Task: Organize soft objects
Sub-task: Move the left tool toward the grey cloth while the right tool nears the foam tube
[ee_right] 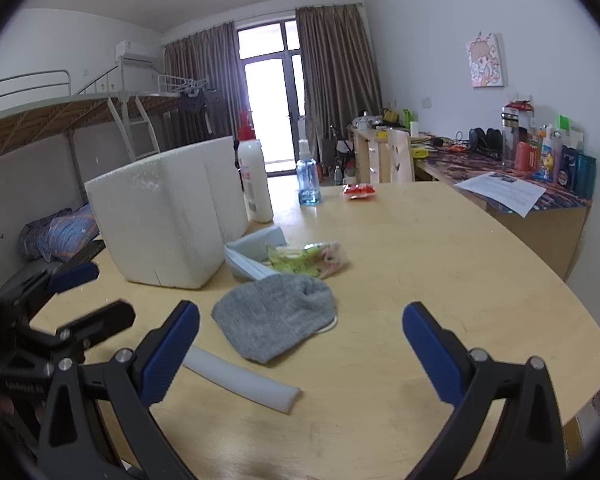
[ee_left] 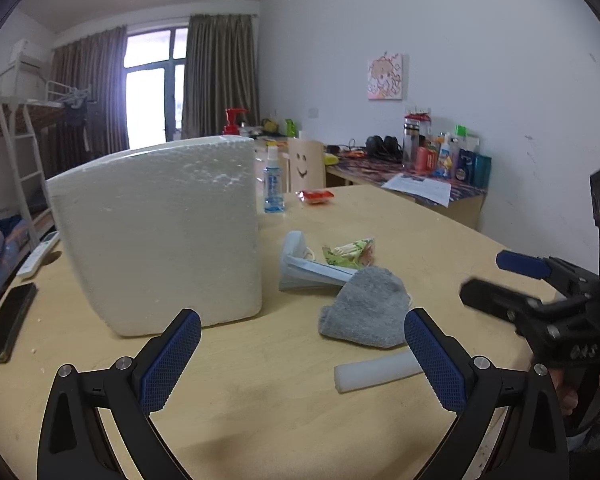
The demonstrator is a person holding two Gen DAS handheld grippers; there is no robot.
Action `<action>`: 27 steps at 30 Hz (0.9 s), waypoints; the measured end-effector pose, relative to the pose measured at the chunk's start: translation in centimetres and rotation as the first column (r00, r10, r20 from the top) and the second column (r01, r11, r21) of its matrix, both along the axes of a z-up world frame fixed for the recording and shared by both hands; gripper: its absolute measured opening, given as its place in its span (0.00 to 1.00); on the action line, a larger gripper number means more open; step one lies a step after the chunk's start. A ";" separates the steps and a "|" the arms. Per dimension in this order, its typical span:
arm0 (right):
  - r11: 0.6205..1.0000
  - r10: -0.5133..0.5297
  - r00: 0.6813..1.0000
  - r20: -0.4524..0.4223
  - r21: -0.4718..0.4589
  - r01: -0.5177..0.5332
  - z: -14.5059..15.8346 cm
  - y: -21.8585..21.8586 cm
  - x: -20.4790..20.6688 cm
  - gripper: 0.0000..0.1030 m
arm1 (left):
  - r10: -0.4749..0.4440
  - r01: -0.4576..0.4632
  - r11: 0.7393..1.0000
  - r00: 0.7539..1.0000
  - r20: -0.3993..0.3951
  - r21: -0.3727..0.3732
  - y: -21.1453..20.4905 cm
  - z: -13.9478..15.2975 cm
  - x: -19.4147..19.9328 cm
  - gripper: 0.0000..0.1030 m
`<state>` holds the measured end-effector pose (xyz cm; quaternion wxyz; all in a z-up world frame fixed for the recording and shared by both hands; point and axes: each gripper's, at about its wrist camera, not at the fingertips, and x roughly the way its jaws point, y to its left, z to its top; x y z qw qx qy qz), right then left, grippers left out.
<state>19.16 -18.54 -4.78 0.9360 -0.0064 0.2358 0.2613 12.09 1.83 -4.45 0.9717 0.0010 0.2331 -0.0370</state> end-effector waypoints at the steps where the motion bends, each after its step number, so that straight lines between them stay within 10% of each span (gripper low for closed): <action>1: 1.000 0.014 1.000 -0.007 -0.003 -0.014 -0.2 -0.1 0.1 1.00 | -0.008 0.008 1.000 1.000 -0.007 0.000 0.1 0.1 0.3 0.99; 16: 0.933 0.339 0.937 -0.080 -0.098 -0.346 -1.4 0.9 0.3 0.99 | -0.095 0.096 0.995 0.989 -0.116 0.007 0.3 0.0 4.4 0.99; 27: 0.790 0.550 0.818 -0.166 -0.213 -0.575 -2.6 3.1 -0.1 0.56 | -0.144 0.140 0.989 0.982 -0.124 -0.041 0.2 0.3 6.0 0.99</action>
